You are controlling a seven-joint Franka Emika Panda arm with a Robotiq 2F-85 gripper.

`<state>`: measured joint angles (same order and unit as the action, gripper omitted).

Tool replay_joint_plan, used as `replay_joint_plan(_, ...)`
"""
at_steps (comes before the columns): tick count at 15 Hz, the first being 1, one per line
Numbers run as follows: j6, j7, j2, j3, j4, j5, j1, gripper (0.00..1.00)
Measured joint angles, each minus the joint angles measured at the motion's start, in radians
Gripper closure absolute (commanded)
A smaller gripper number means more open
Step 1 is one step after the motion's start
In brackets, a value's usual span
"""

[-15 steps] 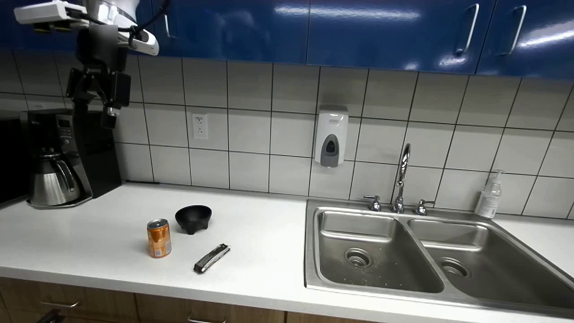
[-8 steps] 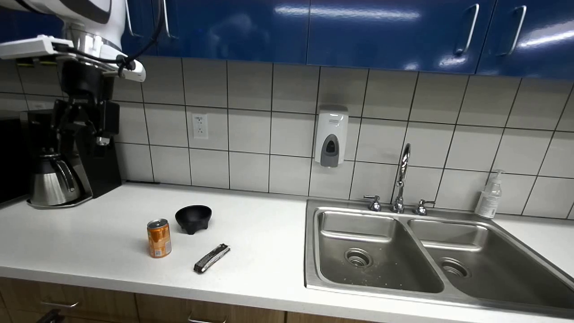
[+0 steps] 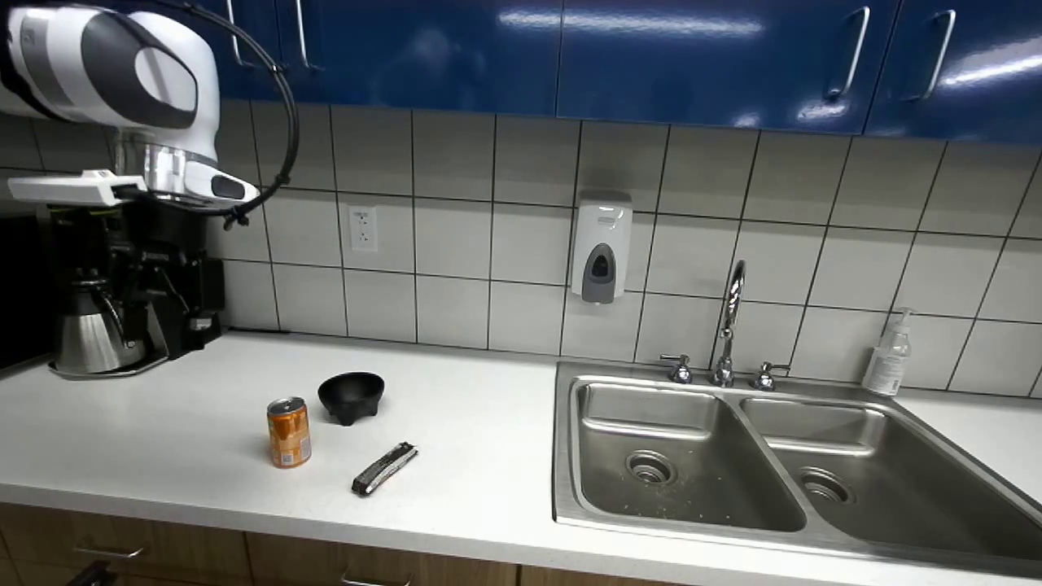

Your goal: Put the can in the bowl

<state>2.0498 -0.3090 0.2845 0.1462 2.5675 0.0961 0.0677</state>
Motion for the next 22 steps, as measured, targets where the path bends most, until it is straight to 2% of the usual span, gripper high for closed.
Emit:
replay_joint_plan(5,0.201,-0.005,-0.178,-0.002,-0.032,-0.010,0.002,0.00)
replay_joint_plan(9,0.299,-0.008,-0.328,-0.024,-0.106,-0.054,0.002,0.00)
replay_joint_plan(16,0.373,-0.023,-0.535,-0.095,-0.236,-0.121,0.004,0.00)
replay_joint_plan(22,0.394,-0.025,-0.632,-0.126,-0.309,-0.124,0.025,0.00)
